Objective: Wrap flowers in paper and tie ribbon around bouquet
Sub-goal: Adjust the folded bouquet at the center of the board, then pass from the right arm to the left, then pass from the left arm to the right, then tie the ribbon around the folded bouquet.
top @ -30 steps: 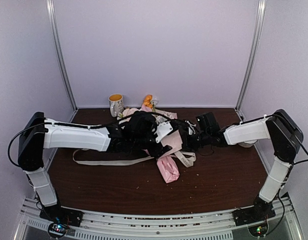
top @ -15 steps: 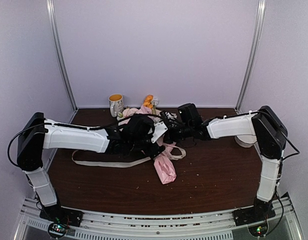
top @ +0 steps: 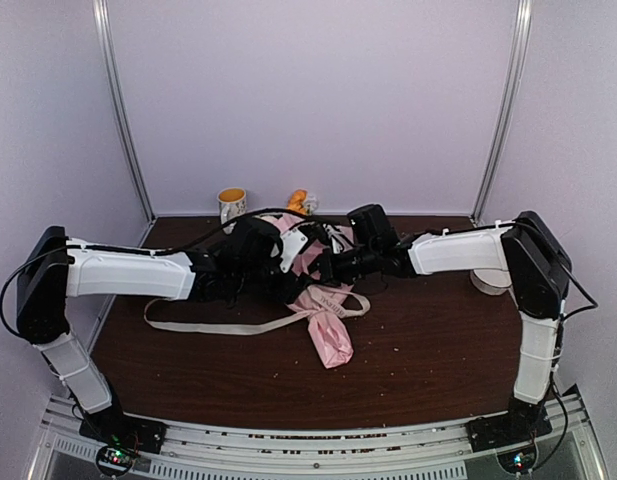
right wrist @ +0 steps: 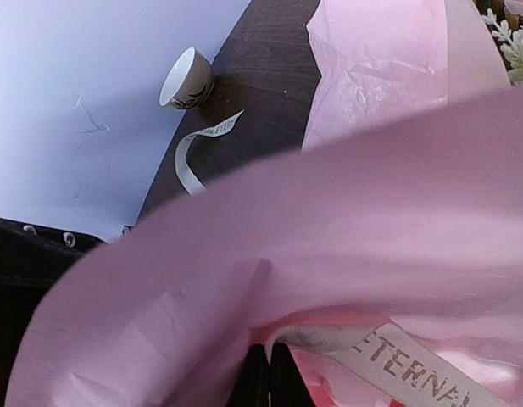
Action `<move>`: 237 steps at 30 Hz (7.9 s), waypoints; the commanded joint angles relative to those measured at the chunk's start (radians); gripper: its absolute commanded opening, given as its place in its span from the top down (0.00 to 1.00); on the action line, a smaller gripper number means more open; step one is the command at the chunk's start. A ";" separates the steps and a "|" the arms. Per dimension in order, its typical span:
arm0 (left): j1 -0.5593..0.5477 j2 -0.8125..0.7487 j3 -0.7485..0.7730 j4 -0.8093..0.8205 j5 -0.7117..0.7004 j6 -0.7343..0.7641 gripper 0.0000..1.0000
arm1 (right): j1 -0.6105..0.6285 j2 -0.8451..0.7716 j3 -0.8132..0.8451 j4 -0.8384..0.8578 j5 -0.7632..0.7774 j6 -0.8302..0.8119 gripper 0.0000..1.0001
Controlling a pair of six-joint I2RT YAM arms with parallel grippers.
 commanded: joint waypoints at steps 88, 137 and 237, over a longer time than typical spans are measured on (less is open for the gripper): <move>0.081 -0.077 0.168 0.107 0.684 0.203 0.42 | 0.010 -0.557 0.068 -0.411 -0.152 -0.348 1.00; 0.155 -0.282 -0.005 -0.131 0.494 0.018 0.34 | 0.038 -0.437 -0.097 -0.068 0.090 -0.296 1.00; 0.105 -0.501 -0.541 0.067 0.199 -0.233 1.00 | -0.480 -0.759 -0.583 -0.478 0.505 -0.054 0.47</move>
